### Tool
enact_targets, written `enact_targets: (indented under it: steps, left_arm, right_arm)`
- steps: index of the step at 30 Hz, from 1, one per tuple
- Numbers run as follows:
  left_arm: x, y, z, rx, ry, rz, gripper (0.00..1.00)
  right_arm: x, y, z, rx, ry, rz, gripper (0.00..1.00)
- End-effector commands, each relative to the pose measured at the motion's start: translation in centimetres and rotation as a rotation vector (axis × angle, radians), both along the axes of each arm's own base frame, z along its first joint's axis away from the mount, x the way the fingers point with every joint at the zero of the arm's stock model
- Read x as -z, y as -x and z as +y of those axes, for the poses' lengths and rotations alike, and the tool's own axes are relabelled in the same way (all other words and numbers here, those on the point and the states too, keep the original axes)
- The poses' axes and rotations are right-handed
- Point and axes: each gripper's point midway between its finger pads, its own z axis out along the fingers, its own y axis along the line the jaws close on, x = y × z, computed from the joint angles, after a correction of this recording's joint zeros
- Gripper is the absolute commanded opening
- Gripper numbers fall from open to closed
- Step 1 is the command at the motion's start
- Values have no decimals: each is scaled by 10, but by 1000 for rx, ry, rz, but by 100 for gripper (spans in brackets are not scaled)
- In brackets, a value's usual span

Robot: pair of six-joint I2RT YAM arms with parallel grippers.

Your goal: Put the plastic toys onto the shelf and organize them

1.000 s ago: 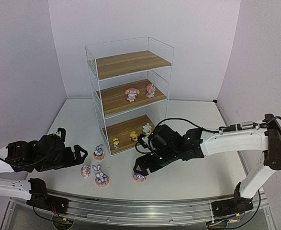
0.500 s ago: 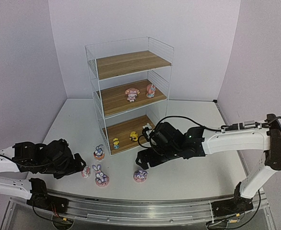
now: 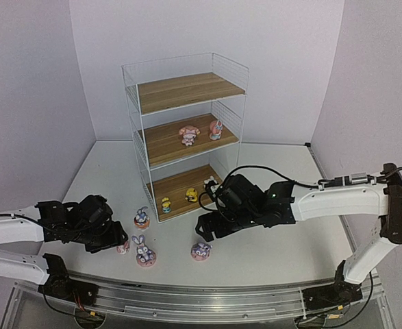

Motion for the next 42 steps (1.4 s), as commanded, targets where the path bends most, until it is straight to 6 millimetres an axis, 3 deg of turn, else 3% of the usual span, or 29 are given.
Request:
enact_targets:
  steps: [1, 7, 18, 29, 32, 34, 39, 42]
  left_arm:
    - [2, -11, -13, 74, 23, -6, 69]
    - [11, -13, -13, 98, -25, 19, 67]
    - [15, -18, -10, 87, -76, 22, 48]
    - [3, -25, -9, 125, -110, -27, 9]
    - [-12, -27, -4, 125, -127, -55, 0]
    - [-28, -30, -4, 122, -116, -88, 0]
    - [-92, -36, -39, 225, 95, -225, 0]
    - [-130, -38, -50, 287, 152, -302, 0]
  right_arm:
    - [-12, -3, -5, 21, -21, -26, 93]
    - [-12, -3, -9, 33, -19, -30, 93]
    - [-12, -2, -15, 43, -17, -38, 93]
    - [-18, 1, -21, 39, -30, -46, 93]
    - [-24, 4, -18, -5, -36, -56, 93]
    - [-31, 9, -14, -65, -47, -66, 93]
    - [-60, 31, 6, -312, -123, -108, 93]
    - [-83, 48, 16, -456, -191, -130, 93]
